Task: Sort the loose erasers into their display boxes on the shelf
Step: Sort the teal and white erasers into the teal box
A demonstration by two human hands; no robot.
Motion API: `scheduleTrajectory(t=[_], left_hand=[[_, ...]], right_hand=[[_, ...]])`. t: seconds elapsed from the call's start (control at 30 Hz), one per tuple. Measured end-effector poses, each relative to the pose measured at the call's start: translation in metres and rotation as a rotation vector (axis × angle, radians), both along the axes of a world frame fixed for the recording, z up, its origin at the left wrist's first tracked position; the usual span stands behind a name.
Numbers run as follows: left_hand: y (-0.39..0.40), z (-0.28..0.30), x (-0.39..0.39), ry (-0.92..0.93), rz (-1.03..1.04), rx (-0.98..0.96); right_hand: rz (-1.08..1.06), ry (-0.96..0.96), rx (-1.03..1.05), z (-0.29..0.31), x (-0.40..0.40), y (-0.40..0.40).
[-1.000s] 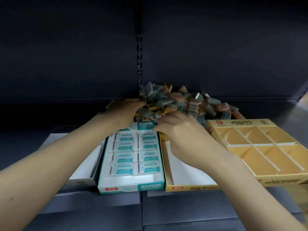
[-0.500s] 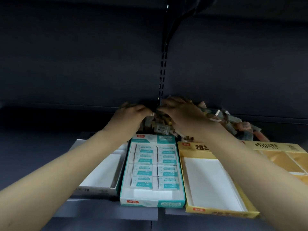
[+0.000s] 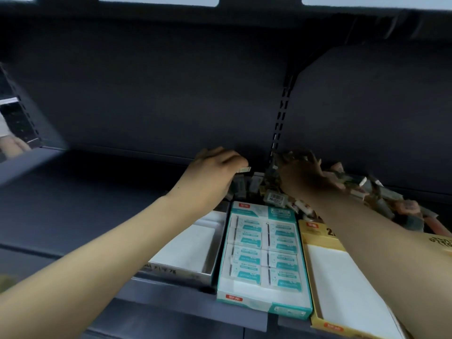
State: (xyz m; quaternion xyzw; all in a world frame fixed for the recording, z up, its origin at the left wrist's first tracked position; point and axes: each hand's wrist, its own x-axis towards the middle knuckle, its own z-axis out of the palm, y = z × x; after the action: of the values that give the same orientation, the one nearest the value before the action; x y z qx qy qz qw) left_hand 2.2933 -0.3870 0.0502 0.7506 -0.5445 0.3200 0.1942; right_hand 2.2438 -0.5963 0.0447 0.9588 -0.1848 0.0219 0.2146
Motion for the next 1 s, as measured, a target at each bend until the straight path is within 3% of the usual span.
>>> scheduleTrajectory(t=[0.13, 0.3, 0.6, 0.67, 0.77, 0.87, 0.9, 1.0], left_hand=[[0.008, -0.001, -0.002, -0.001, 0.001, 0.009], [0.013, -0.004, -0.003, 0.047, 0.016, 0.012], [0.009, -0.015, -0.023, 0.244, -0.026, -0.083], [0.008, -0.018, -0.031, 0.294, -0.029, -0.109], [0.007, -0.023, -0.039, 0.373, -0.042, -0.144], [0.009, -0.028, -0.046, 0.442, -0.068, -0.157], [0.011, -0.028, -0.049, 0.459, -0.072, -0.155], [0.014, -0.030, -0.056, 0.522, -0.076, -0.168]], right_hand=[[-0.081, -0.035, 0.080, 0.007, -0.005, 0.017], [0.032, -0.188, 0.213, 0.008, -0.013, 0.020], [0.230, -0.813, 0.503, 0.015, -0.043, 0.024], [0.202, -0.879, 0.713, 0.016, -0.057, 0.032], [0.082, -0.911, 1.226, 0.012, -0.079, 0.044], [0.087, -0.894, 1.580, 0.008, -0.100, 0.056], [0.091, -0.849, 1.619, 0.005, -0.106, 0.059], [0.018, -0.698, 1.454, -0.008, -0.118, 0.062]])
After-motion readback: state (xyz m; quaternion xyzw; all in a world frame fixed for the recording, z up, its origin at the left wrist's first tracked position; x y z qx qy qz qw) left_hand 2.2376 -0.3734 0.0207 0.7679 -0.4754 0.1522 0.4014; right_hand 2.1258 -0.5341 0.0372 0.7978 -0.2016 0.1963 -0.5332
